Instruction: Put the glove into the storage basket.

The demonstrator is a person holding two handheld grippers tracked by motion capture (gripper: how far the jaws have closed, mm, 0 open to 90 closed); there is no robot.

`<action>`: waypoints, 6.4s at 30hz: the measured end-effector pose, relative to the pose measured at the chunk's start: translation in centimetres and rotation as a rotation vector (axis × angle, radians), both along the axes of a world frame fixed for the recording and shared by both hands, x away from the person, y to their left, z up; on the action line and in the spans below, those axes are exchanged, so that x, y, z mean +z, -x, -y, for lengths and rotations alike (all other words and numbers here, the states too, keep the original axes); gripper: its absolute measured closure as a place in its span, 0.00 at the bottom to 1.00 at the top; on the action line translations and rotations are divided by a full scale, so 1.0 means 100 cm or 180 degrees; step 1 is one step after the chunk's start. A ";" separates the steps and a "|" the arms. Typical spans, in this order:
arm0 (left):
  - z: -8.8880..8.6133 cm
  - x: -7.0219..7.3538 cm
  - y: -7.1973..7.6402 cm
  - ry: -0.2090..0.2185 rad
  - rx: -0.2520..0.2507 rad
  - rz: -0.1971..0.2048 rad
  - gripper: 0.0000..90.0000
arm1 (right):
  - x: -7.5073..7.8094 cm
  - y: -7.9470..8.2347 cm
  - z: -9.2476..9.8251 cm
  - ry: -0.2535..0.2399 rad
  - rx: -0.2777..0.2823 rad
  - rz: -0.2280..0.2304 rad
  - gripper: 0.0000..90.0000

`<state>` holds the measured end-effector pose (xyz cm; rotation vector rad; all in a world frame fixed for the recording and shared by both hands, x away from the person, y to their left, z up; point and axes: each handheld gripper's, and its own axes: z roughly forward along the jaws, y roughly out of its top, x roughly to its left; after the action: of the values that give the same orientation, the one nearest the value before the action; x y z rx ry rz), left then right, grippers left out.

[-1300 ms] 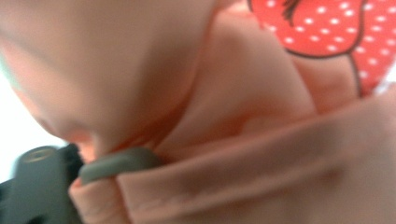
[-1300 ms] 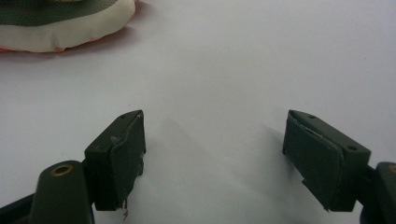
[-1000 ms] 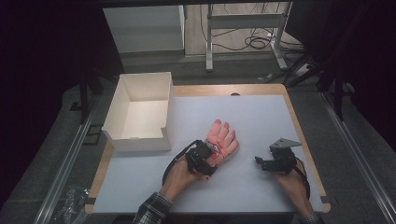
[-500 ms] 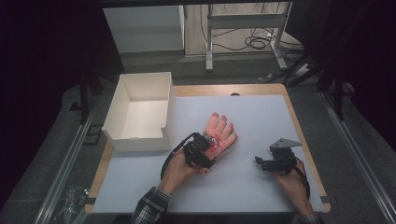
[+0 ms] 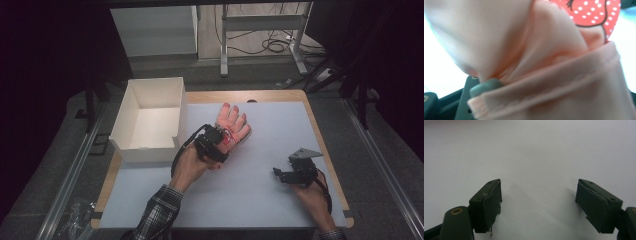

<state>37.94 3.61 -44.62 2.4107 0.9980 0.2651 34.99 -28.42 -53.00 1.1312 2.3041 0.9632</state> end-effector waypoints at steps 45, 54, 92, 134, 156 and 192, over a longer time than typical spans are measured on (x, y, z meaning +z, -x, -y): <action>-0.079 0.099 -0.056 -0.0032 0.0971 0.0356 0.44 | 0.000 0.000 0.000 -0.0009 0.0003 0.0006 0.24; -0.121 0.101 -0.056 -0.0053 0.1277 0.0389 0.44 | 0.000 0.000 0.000 -0.0004 0.0001 0.0009 0.24; -0.175 -0.010 -0.092 -0.0205 0.1753 -0.0102 0.42 | 0.000 0.000 0.000 -0.0003 0.0002 0.0010 0.24; -0.175 -0.010 -0.101 -0.0174 0.1692 -0.0441 0.03 | 0.000 0.000 0.000 -0.0003 0.0001 0.0011 0.24; -0.194 0.016 -0.069 0.0067 0.1596 0.0108 0.01 | 0.000 0.000 0.000 -0.0002 0.0001 0.0011 0.24; -0.190 0.049 -0.022 0.0403 0.1159 0.0543 0.01 | 0.000 0.000 0.000 0.0005 0.0000 0.0019 0.24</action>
<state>40.14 22.60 -39.68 2.0444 1.3263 0.5099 34.97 -28.39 -53.04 1.1260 2.2998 0.9634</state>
